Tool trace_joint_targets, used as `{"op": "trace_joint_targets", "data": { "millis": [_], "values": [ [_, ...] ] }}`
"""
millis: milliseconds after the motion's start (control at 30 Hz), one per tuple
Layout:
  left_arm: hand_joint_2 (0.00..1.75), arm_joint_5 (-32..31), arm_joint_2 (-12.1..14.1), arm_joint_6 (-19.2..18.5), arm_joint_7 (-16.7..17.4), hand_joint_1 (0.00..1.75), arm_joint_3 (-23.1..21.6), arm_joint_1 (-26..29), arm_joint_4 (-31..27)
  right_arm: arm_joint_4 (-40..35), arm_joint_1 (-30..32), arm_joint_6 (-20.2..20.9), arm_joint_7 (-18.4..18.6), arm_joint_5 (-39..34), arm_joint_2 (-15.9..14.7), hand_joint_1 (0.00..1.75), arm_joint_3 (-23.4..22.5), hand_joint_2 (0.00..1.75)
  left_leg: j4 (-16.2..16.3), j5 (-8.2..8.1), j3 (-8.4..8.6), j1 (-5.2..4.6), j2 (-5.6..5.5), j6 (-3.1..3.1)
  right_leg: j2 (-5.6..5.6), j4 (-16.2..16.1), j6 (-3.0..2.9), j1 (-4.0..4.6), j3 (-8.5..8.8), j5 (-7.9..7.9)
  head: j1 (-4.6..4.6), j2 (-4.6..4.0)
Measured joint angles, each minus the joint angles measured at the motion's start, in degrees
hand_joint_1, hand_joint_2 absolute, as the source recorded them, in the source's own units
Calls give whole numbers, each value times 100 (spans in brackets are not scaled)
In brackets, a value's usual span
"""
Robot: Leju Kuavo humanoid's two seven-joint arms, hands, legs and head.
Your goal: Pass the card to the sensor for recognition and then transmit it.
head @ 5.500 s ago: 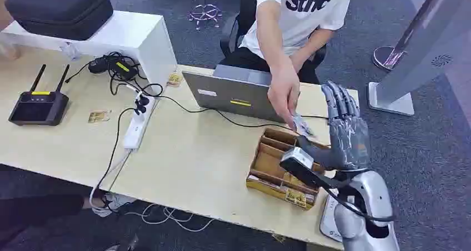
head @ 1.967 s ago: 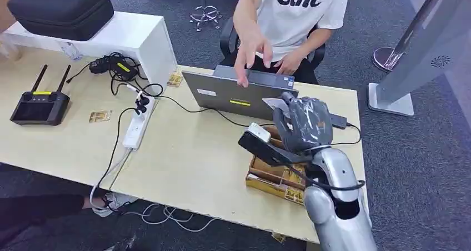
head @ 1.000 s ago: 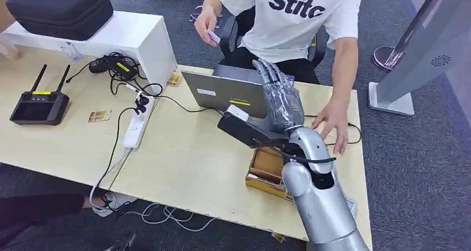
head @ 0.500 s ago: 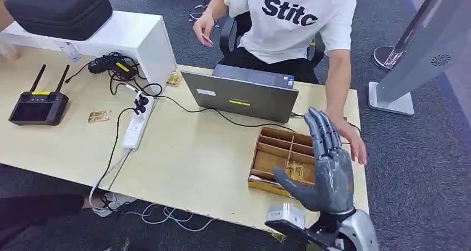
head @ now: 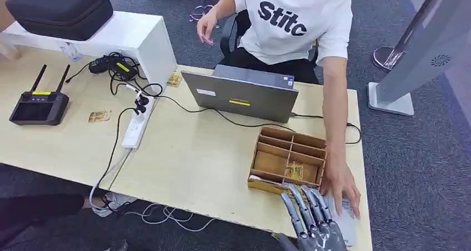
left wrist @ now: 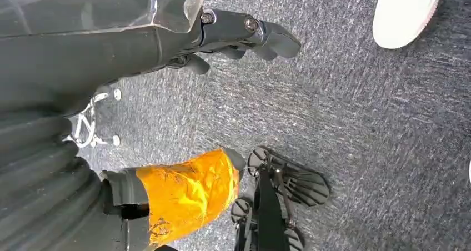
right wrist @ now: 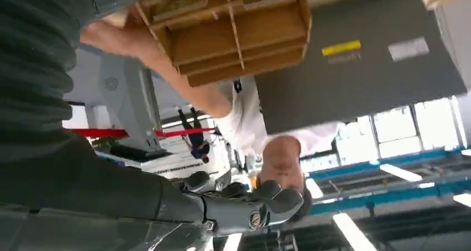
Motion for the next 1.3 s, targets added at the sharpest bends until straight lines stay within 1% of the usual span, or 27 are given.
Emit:
{"op": "trace_joint_targets", "data": {
  "millis": [67, 167, 300, 433, 600, 700, 833, 933, 1133, 1300],
  "values": [
    [175, -61, 0, -11, -2, 0, 13, -6, 0, 285, -121, -24, 144, 98, -117, 0, 227, 175, 0, 1, 3, 0, 2, 0, 2, 0, 0, 0, 1, 2, 0, 0],
    [175, -109, 4, -42, -2, 0, 31, -18, 0, 570, -261, -22, 258, 113, -197, 0, 457, 175, 0, 2, 4, 0, 1, 1, 2, 1, 0, 0, 4, 2, -2, 0],
    [175, -177, 15, -68, 0, 0, 52, -49, 0, 1074, -495, -22, 612, 406, -253, 0, 806, 175, 0, 3, 7, 1, 1, 0, -1, 1, -1, 0, 6, 1, 0, 0],
    [175, -244, 37, -103, -15, 0, 92, -69, 0, 1377, -677, 20, 805, 531, -249, 0, 928, 175, 0, 3, 8, 2, 4, 0, 3, 2, -1, 0, 7, 2, 0, 0],
    [175, -334, 48, -125, -17, 0, 114, -76, 0, 1794, -921, 118, 772, 483, -78, 0, 920, 175, 0, 3, 8, 2, 4, 0, 4, 2, -1, 0, 7, 2, 0, 0],
    [175, -382, 57, -140, -17, 0, 136, -76, 0, 1934, -1037, 203, 700, 491, 92, 0, 760, 175, 0, 4, 9, 2, 4, -1, 3, 3, -1, 0, 7, 2, 0, 0],
    [175, -411, 59, -171, -17, 0, 140, -76, 0, 2052, -1151, 243, 661, 502, 247, 0, 506, 175, 0, 4, 9, 2, 3, -1, 3, 4, -1, 0, 8, 2, 0, 0],
    [175, -452, 59, -175, -15, 0, 155, -75, 0, 2124, -1186, 267, 634, 518, 387, 0, 233, 175, 1, 4, 9, 1, 3, -1, 2, 4, -1, 0, 8, 2, 0, 0],
    [175, -494, 63, -190, -15, 0, 216, -76, 0, 2233, -1243, 358, 656, 520, 557, 0, -172, 175, 1, 4, 9, 1, 3, -1, 2, 3, -1, 0, 8, 2, 0, 0],
    [175, -518, 66, -199, -15, 0, 278, -76, 0, 2338, -1260, 389, 669, 515, 641, 0, -475, 175, 1, 4, 9, 1, 2, 0, 2, 4, -1, 0, 8, 2, 0, 0]
  ]
}}
